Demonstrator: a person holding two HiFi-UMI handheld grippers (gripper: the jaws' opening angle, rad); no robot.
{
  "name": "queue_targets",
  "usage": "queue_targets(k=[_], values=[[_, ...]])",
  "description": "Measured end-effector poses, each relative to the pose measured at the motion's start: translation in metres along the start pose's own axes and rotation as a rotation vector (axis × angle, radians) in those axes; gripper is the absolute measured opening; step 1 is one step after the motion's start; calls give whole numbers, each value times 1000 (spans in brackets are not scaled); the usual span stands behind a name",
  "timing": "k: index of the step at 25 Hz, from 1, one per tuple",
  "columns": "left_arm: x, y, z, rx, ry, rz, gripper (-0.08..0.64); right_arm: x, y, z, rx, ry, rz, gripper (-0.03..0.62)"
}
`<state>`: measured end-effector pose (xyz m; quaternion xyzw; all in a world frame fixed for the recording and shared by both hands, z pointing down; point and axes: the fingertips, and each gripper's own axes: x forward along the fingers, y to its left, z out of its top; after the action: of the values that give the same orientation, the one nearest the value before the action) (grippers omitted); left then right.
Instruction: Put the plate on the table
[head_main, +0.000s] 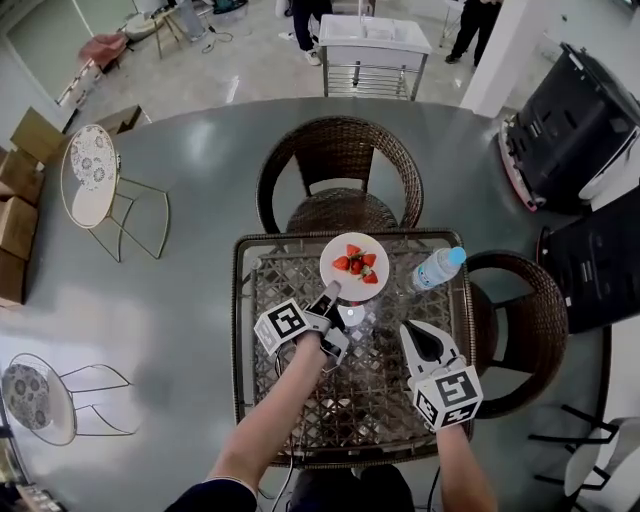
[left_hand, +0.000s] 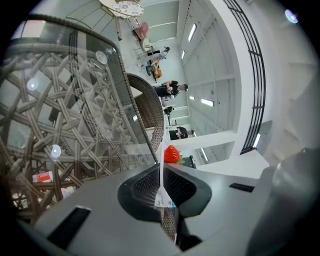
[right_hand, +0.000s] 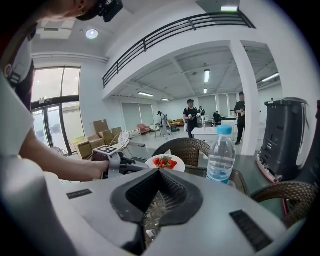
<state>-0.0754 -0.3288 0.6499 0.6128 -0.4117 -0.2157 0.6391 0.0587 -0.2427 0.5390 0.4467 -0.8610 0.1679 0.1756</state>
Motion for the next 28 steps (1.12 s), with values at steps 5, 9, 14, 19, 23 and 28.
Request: queue_targets(k=[5,9,14,19,23,28], values=[[21,24,8,-30,-11,32,17,7,-9,-16,18,33,-10,5],[27,36,10,-61,-13,50,17,9,-14,-21,24,47,-16,5],[31,48,8,-80,-10,75,17,13,-18,-27,31,56,-18,5],[33,52,9,-87,-8,101,17,16,-17,-29,39,60,-15,5],[33,53,10,-91,-9,116,17,17,-17,-28,39,61,-16,5],[37,53,10,-74,-2,173,17,18,-19,-26,47,61,-17,5]])
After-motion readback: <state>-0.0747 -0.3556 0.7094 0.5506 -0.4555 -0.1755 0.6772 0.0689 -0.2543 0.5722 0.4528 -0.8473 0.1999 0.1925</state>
